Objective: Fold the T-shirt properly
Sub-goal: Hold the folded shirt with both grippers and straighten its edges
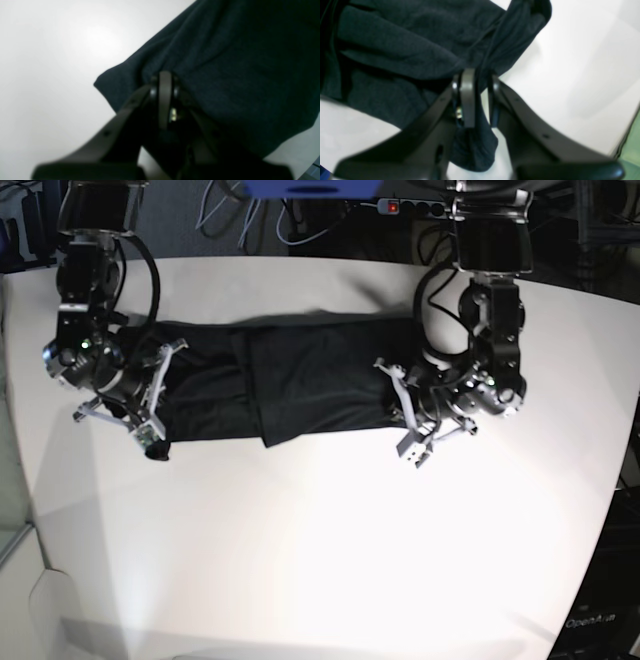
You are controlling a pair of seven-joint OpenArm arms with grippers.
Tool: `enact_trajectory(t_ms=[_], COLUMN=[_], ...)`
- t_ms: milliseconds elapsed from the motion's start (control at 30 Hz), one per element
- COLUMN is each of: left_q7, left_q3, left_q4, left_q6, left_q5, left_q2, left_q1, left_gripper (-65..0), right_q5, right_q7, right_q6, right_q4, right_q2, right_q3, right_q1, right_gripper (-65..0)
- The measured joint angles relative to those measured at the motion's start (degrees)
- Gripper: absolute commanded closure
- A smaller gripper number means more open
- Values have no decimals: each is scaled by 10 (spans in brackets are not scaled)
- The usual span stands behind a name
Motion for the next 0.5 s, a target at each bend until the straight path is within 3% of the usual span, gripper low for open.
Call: enact_trajectory(t_ms=[333,500], left_q7=[0,0], left_q3=[0,0], left_q4=[0,0], left_q6=[0,0], left_q5=[0,0], left_q2=[0,0], left_q1=[0,1], left_gripper=[0,0], right_q5=[0,0], right_q7=[2,3], right_q6=[0,0], right_q4=[-25,-25], right_q2=[0,0], right_q3=[0,0], right_q1=[-2,-2], right_gripper=[-81,-46])
